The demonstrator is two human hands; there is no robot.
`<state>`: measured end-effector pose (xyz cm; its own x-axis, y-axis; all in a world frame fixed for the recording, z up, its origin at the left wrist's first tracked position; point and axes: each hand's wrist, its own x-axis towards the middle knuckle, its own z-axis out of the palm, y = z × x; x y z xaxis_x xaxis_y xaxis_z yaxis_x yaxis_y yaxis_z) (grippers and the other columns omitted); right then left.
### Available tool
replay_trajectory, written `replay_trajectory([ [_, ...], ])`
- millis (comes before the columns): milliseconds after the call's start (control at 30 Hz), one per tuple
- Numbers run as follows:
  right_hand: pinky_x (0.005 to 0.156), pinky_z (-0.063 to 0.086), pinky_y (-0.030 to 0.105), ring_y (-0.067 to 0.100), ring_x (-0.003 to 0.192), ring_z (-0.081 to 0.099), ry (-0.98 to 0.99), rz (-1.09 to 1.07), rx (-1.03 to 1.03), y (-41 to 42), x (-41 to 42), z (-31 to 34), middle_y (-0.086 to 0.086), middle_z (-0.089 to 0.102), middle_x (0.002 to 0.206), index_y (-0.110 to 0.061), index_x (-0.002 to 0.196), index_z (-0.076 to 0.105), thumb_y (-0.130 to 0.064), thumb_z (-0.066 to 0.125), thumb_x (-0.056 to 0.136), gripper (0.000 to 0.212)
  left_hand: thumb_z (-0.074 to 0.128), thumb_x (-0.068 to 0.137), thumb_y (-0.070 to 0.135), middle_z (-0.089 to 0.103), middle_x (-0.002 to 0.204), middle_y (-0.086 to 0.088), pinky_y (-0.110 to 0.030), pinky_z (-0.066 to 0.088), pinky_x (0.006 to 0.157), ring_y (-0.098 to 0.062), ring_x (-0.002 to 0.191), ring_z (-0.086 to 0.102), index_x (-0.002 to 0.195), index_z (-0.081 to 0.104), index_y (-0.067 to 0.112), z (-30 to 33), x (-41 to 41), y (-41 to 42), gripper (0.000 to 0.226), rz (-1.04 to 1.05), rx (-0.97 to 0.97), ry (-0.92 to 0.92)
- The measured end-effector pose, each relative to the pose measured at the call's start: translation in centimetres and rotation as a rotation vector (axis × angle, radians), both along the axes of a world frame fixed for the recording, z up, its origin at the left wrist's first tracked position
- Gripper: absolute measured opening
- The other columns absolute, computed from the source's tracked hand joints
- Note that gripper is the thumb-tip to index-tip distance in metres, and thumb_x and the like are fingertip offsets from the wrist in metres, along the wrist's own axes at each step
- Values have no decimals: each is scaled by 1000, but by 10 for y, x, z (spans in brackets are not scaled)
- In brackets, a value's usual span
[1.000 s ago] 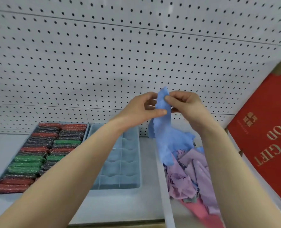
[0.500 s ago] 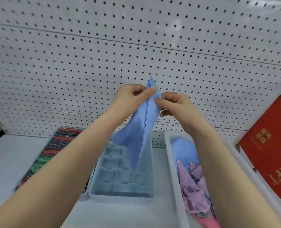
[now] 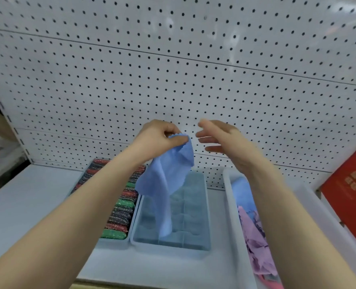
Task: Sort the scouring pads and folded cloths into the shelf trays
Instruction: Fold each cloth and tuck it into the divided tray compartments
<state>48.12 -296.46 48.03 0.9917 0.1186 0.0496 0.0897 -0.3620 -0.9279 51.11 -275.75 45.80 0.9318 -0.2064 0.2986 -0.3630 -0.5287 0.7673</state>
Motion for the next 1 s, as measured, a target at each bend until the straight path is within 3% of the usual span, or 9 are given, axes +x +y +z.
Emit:
replay_trajectory([
  [67,75,52,23,-2,88,68,-6,70,-191,14,-2,-9,-16,72,95,-35,115,62,-51,74,72,47,73,78,48,50,50,14,-24,33,52,-2,48,41,60,67,27,-1,0,-2,28,18,14,35],
  [133,69,48,26,3,75,64,-85,21,-272,23,0,-19,-11,70,86,-26,104,66,-31,74,79,27,73,80,48,43,45,13,-24,30,51,-3,45,38,57,62,25,-1,1,-3,34,34,19,40],
  [300,62,48,39,11,61,50,-138,-158,-134,22,8,-31,10,64,71,-18,83,70,-20,60,87,11,75,78,47,40,47,11,-22,26,49,-6,44,32,61,63,16,-6,1,11,38,47,65,78],
  [400,79,54,54,17,72,57,-132,-223,16,14,14,-29,21,68,87,-14,87,69,-17,55,90,15,78,76,41,40,64,-2,-27,24,57,-13,55,30,78,61,1,-10,0,25,43,-101,290,219],
  [533,70,54,26,6,72,66,-159,-338,172,-9,24,-18,-11,71,75,-20,87,68,-13,53,94,18,78,81,32,46,60,5,-25,28,58,-13,53,38,75,63,2,-30,0,47,34,-154,277,326],
  [633,67,52,21,8,74,66,-157,-327,237,-22,25,-15,-7,71,79,-17,90,70,-11,55,95,17,78,81,22,66,73,17,-15,45,64,2,64,61,77,71,22,-43,5,58,8,-62,32,318],
  [767,65,46,23,13,69,56,-133,-83,249,-30,17,-11,-1,65,78,-13,84,67,-11,53,95,18,75,84,22,68,100,4,-26,44,79,-11,89,60,96,73,18,-57,13,63,12,134,120,154],
  [933,63,46,20,13,70,57,119,482,157,-32,0,-17,0,63,78,-15,83,67,-16,61,86,7,64,90,23,48,71,16,-25,32,58,-3,66,46,91,74,30,-60,17,54,12,315,172,-71],
  [1000,68,46,24,16,75,59,184,548,64,-26,-3,-23,2,66,84,-17,85,70,-20,66,85,5,64,90,24,54,77,19,-20,37,65,0,73,49,92,75,30,-56,19,44,13,263,121,-133],
])
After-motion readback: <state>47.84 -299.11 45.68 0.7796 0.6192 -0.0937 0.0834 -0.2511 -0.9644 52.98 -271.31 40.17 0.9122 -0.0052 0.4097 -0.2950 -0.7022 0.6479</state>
